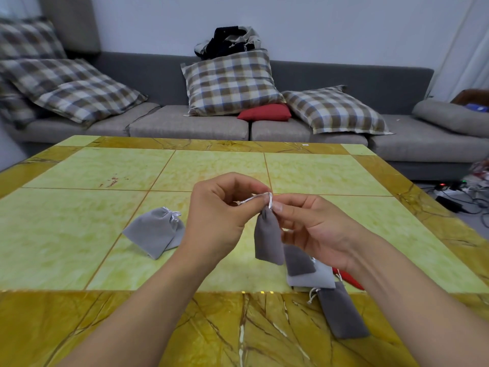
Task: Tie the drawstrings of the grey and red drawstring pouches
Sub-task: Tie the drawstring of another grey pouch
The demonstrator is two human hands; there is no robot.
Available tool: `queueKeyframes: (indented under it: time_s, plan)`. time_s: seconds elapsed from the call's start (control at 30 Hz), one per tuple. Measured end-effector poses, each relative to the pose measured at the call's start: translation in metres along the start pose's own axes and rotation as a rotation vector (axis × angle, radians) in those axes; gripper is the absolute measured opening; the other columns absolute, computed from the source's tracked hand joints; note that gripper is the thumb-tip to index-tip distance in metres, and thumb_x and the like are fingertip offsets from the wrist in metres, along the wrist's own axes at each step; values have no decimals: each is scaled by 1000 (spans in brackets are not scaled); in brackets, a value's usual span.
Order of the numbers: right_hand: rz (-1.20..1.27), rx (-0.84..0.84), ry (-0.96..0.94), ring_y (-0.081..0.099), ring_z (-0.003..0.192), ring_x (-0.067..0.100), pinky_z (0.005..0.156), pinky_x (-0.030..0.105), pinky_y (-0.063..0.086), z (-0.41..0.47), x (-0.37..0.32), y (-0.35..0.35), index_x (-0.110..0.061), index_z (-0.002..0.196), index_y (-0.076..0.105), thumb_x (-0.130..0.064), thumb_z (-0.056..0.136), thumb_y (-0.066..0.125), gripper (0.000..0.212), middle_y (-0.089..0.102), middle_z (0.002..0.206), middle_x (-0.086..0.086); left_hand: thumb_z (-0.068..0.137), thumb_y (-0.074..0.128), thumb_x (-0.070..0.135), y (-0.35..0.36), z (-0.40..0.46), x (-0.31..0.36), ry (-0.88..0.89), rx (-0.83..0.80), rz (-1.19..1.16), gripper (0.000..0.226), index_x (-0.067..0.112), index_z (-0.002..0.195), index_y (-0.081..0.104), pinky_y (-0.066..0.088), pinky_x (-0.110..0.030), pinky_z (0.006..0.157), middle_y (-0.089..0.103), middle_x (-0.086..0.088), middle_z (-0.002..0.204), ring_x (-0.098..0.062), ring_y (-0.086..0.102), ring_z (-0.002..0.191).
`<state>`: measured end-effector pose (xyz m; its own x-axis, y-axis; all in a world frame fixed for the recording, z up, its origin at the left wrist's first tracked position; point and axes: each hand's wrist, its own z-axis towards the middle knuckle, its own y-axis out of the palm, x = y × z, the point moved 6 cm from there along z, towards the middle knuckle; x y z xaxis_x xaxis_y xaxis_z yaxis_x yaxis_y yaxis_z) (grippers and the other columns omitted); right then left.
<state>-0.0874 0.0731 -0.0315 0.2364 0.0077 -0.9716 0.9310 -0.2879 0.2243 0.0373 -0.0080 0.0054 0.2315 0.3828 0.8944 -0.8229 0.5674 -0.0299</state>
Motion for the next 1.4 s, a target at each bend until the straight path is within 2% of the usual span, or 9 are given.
queueKeyframes:
  time_s: [0.1,0.27,0.47,0.67,0.83,1.0,1.13,1.3,1.4]
  plan:
    - [-57,-17,-41,63,79,18,68,29,50,-1,-2,2,-8,94,77,-22,70,75,28,74,87,8,75,79,-3,-1,0,-2,-38,-30,-21,10,5,77,73,50,-18,57,74,-2,72,-7,65,61]
    - [-189,93,-155,68,77,19,64,29,51,-2,-10,-5,-6,88,78,-21,70,76,23,75,86,11,71,81,0,-6,4,-11,-146,-49,-37,12,6,77,73,58,-26,66,74,-5,71,-15,69,67]
    - [-259,109,-172,67,77,20,62,31,54,-2,-12,-4,1,92,75,-8,84,72,13,73,90,20,68,82,-2,-7,4,-9,-182,-57,-56,14,5,73,72,59,-27,65,74,-12,70,-20,71,66]
    - [-455,204,-282,54,53,7,48,21,44,-1,-20,-2,1,77,69,3,84,67,7,63,64,5,68,82,-2,-3,1,-12,-215,-92,-53,15,4,77,72,62,-33,67,74,-17,74,-26,72,69]
    - [-669,233,-379,49,57,9,53,21,40,-3,-23,4,-11,66,61,-27,69,61,16,57,59,-3,71,82,4,1,-1,-14,-233,-174,49,18,4,86,73,58,-24,61,76,-7,75,-16,72,68]
    - [-671,233,-397,51,56,10,53,24,41,-2,-21,6,-13,68,59,-34,70,62,21,58,56,-6,82,72,0,6,-5,-21,-402,-280,-143,16,-1,98,70,60,-31,82,73,-17,90,-23,70,85]
    - [-872,294,-576,52,52,14,50,29,42,-11,-29,10,-15,74,59,-15,83,70,15,61,59,-1,86,67,-3,8,-5,-24,-433,-315,-183,16,0,102,68,59,-29,83,69,-16,92,-23,68,87]
    - [-857,331,-541,50,48,7,51,23,41,-9,-25,9,-17,76,57,-13,84,68,14,62,54,-5,82,73,-1,4,-2,-20,-255,-250,30,16,4,97,69,55,-22,63,71,-11,85,-15,68,71]
    - [-525,269,-359,60,65,15,62,35,49,-1,-20,2,-15,82,63,-10,86,64,6,68,69,3,82,72,-4,4,0,-19,-187,-203,65,15,5,93,69,56,-24,63,71,-12,81,-17,69,69]
